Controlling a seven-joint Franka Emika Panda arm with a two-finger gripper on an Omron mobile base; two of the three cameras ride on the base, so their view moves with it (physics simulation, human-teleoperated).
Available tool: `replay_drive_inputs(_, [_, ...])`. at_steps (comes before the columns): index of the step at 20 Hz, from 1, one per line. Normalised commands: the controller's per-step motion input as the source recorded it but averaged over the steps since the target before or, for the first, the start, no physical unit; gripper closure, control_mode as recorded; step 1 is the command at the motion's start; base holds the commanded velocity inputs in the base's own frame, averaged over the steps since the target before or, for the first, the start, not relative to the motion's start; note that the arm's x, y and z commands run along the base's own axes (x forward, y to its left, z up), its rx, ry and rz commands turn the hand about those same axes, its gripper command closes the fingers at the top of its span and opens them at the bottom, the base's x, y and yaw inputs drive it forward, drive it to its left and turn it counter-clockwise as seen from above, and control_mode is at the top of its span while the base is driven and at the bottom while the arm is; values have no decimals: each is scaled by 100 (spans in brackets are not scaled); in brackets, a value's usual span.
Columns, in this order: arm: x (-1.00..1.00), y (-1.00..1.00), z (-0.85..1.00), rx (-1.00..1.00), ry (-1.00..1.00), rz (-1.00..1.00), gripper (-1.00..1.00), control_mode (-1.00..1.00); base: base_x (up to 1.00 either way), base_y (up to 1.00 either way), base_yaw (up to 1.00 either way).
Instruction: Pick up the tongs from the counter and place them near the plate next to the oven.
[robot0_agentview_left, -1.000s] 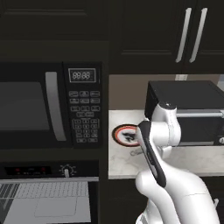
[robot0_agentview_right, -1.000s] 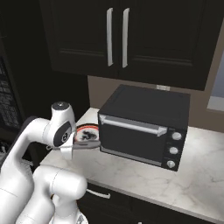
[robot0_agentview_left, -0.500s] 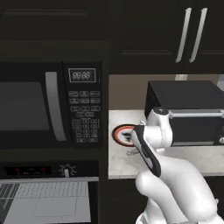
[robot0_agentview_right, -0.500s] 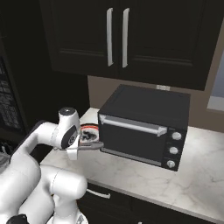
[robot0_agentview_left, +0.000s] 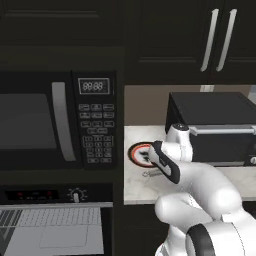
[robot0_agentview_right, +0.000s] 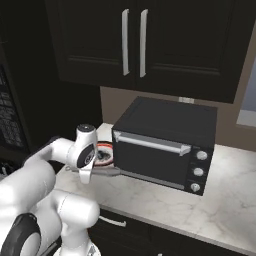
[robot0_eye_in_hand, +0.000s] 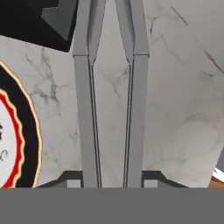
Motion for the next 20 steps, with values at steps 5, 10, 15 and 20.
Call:
replay_drive_inputs(5, [0, 0, -44, 5, 0, -10, 100, -100, 0, 0, 0])
replay_drive_inputs(10, [0, 0, -56, 0, -2, -5, 100, -100, 0, 0, 0])
replay_drive_inputs(15, [7, 22, -75, 0, -10, 0, 100, -100, 0, 0, 0])
replay_drive_inputs(20, [9, 29, -67, 0, -9, 0, 100, -100, 0, 0, 0])
